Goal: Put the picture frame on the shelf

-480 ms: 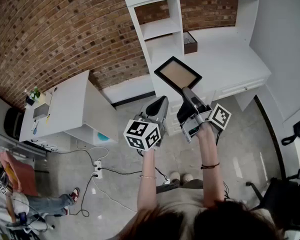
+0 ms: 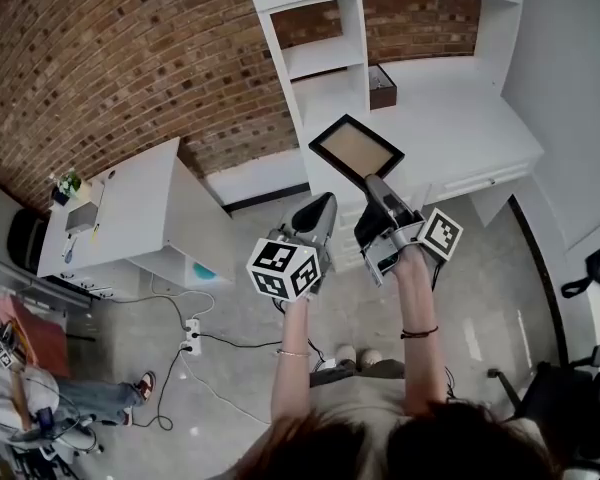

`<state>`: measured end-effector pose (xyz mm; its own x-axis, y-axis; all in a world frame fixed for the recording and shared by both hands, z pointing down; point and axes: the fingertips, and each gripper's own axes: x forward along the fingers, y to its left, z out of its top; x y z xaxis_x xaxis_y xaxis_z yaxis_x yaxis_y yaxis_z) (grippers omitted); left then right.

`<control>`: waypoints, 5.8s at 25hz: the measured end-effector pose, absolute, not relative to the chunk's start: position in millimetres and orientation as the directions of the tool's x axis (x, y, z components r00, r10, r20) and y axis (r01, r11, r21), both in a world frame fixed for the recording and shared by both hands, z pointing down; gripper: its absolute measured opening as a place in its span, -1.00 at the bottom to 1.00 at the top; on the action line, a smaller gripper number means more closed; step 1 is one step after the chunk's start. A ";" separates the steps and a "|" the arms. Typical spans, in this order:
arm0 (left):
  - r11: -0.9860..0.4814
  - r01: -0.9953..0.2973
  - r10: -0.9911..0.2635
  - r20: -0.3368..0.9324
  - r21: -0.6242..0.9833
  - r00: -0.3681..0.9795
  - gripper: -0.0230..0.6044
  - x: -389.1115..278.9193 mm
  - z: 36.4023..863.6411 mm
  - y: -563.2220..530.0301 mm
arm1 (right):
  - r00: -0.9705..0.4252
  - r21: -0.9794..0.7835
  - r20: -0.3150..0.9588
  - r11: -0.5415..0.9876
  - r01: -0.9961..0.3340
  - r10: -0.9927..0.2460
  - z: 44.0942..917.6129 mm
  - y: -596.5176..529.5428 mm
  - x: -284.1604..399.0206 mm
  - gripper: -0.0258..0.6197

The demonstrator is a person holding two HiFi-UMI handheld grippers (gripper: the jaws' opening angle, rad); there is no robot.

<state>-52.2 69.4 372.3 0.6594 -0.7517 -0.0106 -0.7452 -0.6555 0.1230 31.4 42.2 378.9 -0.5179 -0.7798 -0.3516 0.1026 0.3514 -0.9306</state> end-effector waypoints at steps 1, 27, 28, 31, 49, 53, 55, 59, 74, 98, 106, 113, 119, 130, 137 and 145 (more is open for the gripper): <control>-0.654 -0.747 -0.753 -0.011 0.122 0.657 -0.89 -51.4 372.3 69.1 | -0.518 -0.931 -0.352 0.349 0.107 -0.780 379.4 41.8 32.6 -0.70; -0.600 -0.788 -0.797 -0.024 0.141 0.603 -0.89 -51.1 375.6 38.0 | -0.551 -0.934 -0.354 0.317 0.165 -0.756 391.9 6.3 38.5 -0.70; -0.604 -0.785 -0.795 -0.028 0.134 0.606 -0.89 -52.3 372.3 32.5 | -0.549 -0.932 -0.358 0.320 0.167 -0.756 390.6 1.3 37.1 -0.70; -0.619 -0.776 -0.784 -0.038 0.118 0.619 -0.89 -54.9 363.2 14.7 | -0.541 -0.928 -0.369 0.329 0.174 -0.756 385.7 -14.0 32.2 -0.70; -0.680 -0.722 -0.731 -0.040 0.123 0.681 -0.89 -69.2 365.1 -62.6 | -0.479 -0.931 -0.366 0.316 0.185 -0.798 396.1 -78.8 15.6 -0.70; -0.696 -0.707 -0.715 -0.031 0.129 0.698 -0.89 -69.9 371.0 -75.0 | -0.469 -0.935 -0.356 0.312 0.172 -0.809 401.2 -90.1 14.1 -0.70; -0.700 -0.702 -0.711 -0.032 0.131 0.703 -0.89 -71.3 373.0 -80.4 | -0.465 -0.936 -0.351 0.311 0.163 -0.813 403.6 -95.1 13.5 -0.70; -0.707 -0.694 -0.704 -0.034 0.133 0.710 -0.89 -72.1 375.9 -90.7 | -0.456 -0.937 -0.349 0.314 0.153 -0.819 404.2 -104.7 13.7 -0.70; -0.735 -0.663 -0.673 -0.032 0.140 0.739 -0.89 -72.6 386.2 -125.9 | -0.425 -0.937 -0.348 0.324 0.130 -0.835 411.7 -138.0 16.2 -0.70; -0.693 -0.706 -0.716 -0.029 0.149 0.697 -0.89 -60.3 394.3 -215.0 | -0.470 -0.937 -0.349 0.311 0.161 -0.811 414.5 -235.3 28.3 -0.70; -0.670 -0.726 -0.738 -0.037 0.153 0.674 -0.89 -56.5 387.8 -252.5 | -0.498 -0.939 -0.343 0.298 0.171 -0.796 411.8 -276.6 30.1 -0.70; -0.641 -0.750 -0.763 -0.030 0.162 0.645 -0.89 -54.4 390.0 -276.7 | -0.524 -0.945 -0.327 0.274 0.179 -0.787 417.2 -301.8 34.3 -0.70; -0.632 -0.757 -0.770 -0.019 0.167 0.638 -0.89 -43.6 388.3 -291.4 | -0.536 -0.948 -0.319 0.261 0.184 -0.782 413.6 -319.3 42.6 -0.70; -0.595 -0.783 -0.799 -0.035 0.181 0.600 -0.89 -42.0 383.7 -311.8 | -0.575 -0.948 -0.317 0.251 0.193 -0.754 408.6 -343.3 42.7 -0.70; -0.581 -0.793 -0.811 -0.044 0.183 0.583 -0.89 -44.9 383.3 -324.8 | -0.589 -0.948 -0.318 0.249 0.198 -0.743 410.2 -356.7 40.5 -0.70; -0.582 -0.793 -0.811 -0.051 0.180 0.583 -0.89 -44.6 379.9 -341.3 | -0.592 -0.941 -0.339 0.268 0.207 -0.731 403.5 -371.4 38.6 -0.70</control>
<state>-44.6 -341.3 379.9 0.5835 -0.8105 -0.0509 -0.7929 -0.5821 0.1802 38.6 -371.4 403.5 -0.5919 -0.7314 -0.3386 0.2071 0.2680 -0.9409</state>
